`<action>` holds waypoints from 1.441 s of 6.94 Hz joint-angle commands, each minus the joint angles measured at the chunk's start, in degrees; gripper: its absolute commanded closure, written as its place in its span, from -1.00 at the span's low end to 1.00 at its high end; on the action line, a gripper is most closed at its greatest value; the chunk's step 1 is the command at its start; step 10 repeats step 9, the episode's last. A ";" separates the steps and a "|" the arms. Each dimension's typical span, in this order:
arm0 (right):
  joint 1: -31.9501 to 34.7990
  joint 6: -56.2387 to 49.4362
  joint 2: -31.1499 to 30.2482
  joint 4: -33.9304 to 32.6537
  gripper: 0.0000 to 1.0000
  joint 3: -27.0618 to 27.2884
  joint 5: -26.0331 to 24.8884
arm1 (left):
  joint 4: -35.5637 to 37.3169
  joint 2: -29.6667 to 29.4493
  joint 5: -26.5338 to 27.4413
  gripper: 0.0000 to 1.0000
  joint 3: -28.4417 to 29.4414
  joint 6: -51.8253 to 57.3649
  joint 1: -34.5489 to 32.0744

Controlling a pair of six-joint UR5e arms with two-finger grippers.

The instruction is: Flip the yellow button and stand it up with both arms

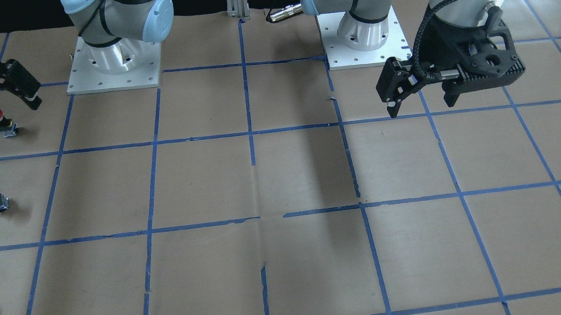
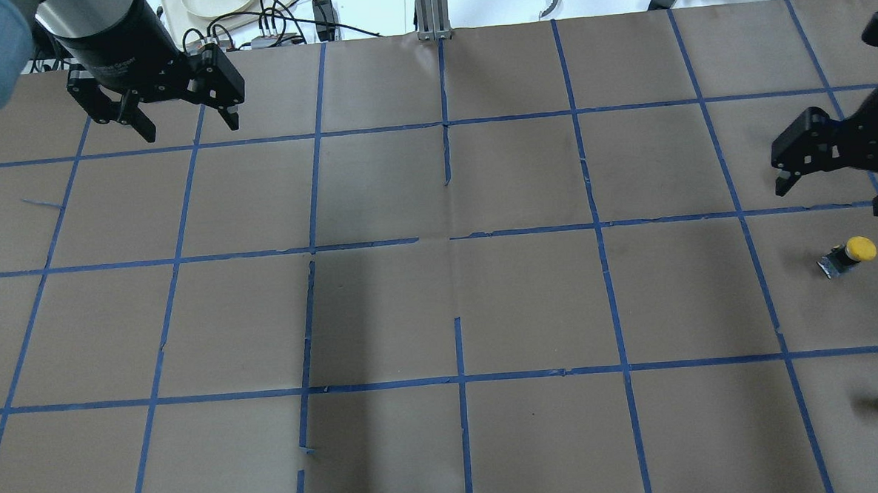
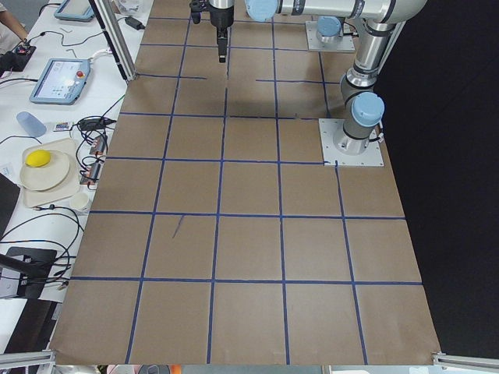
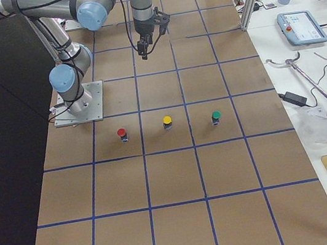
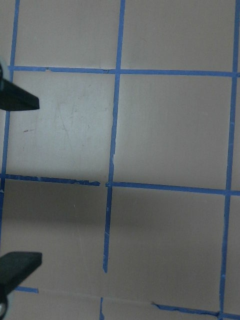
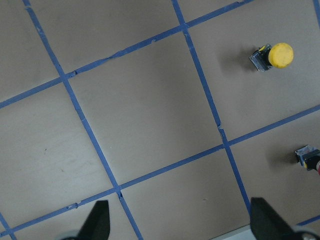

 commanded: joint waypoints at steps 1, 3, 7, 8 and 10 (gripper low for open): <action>12.04 11.74 5.76 -2.11 -1.00 -3.93 -3.20 | 0.00 0.03 0.17 -0.99 -0.07 0.04 0.02; 16.66 14.80 8.35 -0.38 -1.00 -7.73 -2.93 | 0.00 0.02 0.00 -0.99 0.36 0.04 0.02; 16.23 14.80 5.09 1.57 -1.00 -8.18 0.20 | 0.00 -0.15 0.00 -0.99 0.28 0.04 0.02; 16.23 14.80 5.09 1.57 -1.00 -7.92 -0.03 | 0.00 -0.15 0.09 -0.99 0.28 0.04 0.02; 16.32 14.80 5.18 1.48 -1.00 -7.57 -0.38 | 0.00 -0.15 0.00 -0.99 0.37 0.04 0.02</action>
